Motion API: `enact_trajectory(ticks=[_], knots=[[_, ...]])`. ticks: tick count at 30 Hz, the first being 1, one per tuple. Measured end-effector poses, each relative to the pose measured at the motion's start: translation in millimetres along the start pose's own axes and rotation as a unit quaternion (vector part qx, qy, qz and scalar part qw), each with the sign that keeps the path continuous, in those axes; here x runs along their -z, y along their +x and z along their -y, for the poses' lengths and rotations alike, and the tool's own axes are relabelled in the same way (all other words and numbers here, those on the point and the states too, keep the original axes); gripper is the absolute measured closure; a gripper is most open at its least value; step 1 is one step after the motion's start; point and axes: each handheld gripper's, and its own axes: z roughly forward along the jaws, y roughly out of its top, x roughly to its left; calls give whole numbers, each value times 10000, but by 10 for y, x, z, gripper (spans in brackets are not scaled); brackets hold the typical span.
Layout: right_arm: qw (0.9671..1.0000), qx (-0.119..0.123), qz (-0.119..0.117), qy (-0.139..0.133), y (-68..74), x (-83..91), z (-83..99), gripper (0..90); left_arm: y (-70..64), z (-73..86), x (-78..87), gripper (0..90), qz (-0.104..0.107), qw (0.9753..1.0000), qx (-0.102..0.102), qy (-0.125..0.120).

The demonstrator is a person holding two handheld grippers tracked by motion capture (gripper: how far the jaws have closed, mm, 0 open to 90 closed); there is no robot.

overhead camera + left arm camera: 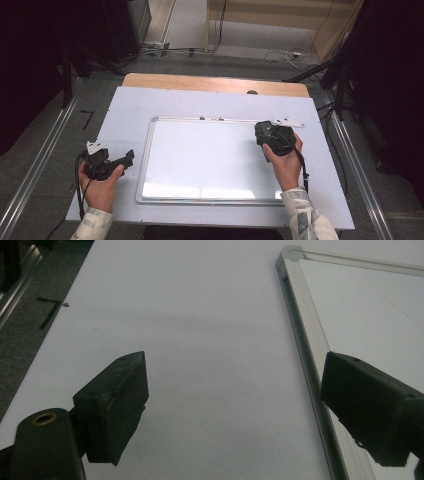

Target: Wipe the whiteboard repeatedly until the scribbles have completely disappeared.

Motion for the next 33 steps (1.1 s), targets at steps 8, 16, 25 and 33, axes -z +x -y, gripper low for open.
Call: enact_trajectory(ticks=[8,16,25,33], knots=[[9999,-116,120,28,-118,29,40,390,-15,4,-10,131,-10,10000,-16,7],[9996,-181,199,12,-173,26,50,390,-19,8,-10,131,-21,10000,-11,13],[9995,-219,213,20,-182,22,47,390,-16,8,-6,131,-21,10000,-8,14],[9995,-228,227,14,-191,15,45,389,-17,9,-5,131,-23,10000,-12,12]])
